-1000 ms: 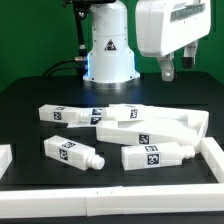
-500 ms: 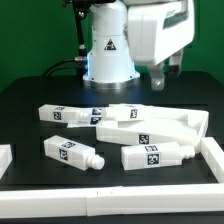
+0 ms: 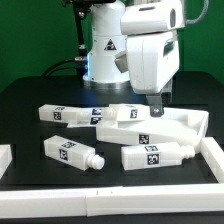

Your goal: Assemble desk

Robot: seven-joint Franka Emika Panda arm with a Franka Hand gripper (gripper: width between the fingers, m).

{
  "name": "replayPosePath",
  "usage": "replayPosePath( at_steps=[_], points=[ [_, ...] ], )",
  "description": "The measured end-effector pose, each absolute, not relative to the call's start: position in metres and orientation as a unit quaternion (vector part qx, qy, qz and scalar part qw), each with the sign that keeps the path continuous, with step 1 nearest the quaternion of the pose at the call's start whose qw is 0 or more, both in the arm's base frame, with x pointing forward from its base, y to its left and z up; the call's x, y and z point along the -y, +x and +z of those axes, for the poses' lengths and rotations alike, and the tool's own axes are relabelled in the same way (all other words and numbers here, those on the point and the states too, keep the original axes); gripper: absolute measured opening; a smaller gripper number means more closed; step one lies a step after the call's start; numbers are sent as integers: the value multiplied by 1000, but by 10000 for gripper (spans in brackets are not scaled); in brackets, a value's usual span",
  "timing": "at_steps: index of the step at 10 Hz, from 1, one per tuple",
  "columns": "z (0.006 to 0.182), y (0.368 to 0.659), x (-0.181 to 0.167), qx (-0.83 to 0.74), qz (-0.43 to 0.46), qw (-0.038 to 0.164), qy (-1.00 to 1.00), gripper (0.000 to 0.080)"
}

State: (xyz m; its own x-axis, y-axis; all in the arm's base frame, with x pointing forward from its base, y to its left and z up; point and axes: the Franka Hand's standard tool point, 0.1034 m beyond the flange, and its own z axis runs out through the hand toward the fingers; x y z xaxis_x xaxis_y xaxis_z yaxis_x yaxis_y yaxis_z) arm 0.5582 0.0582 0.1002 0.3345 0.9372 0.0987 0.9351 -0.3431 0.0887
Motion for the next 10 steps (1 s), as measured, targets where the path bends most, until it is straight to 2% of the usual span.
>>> replayPosePath(
  at_steps=[1,3,6,10],
  points=[
    [95,557,-56,-572,63,6,818,650],
    [58,556,-38,-562,43,-6,826,650],
    [28,560,-30,-546,33,-17,837,650],
    [15,563,-29,-541,30,-22,840,650]
  ],
)
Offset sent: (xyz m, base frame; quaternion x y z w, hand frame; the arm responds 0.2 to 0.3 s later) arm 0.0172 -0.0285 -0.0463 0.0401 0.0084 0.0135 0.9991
